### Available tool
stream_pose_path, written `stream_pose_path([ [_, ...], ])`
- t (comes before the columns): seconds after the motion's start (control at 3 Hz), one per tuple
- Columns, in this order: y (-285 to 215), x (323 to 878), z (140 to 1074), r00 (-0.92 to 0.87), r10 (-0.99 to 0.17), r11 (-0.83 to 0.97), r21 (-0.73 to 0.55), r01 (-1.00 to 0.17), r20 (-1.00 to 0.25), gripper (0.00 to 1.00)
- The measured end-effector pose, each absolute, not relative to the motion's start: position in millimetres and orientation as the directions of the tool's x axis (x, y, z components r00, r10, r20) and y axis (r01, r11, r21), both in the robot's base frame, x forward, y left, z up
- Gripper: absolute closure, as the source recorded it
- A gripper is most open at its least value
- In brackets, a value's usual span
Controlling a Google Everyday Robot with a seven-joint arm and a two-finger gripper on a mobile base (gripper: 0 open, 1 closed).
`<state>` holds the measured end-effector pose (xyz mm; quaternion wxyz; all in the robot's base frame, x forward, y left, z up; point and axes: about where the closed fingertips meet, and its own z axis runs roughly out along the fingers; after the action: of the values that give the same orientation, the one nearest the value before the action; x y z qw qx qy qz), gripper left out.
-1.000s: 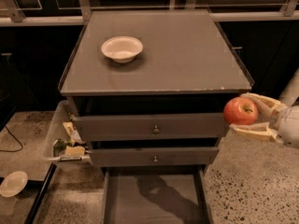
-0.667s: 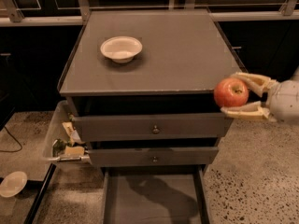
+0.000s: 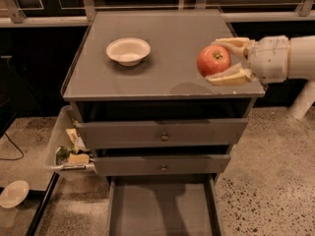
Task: Pick apple from bottom drawer and place on counter
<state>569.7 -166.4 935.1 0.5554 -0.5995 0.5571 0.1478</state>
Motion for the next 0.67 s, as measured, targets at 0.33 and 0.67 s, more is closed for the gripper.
stream_pose_path([
  [0.33, -143.8, 612.2, 928.0, 0.281, -0.468, 0.247, -0.43, -0.868, -0.838, 1.0],
  [0.67, -134.3, 648.4, 901.4, 0.185, -0.436, 0.291, -0.333, -0.897, -0.88, 1.0],
])
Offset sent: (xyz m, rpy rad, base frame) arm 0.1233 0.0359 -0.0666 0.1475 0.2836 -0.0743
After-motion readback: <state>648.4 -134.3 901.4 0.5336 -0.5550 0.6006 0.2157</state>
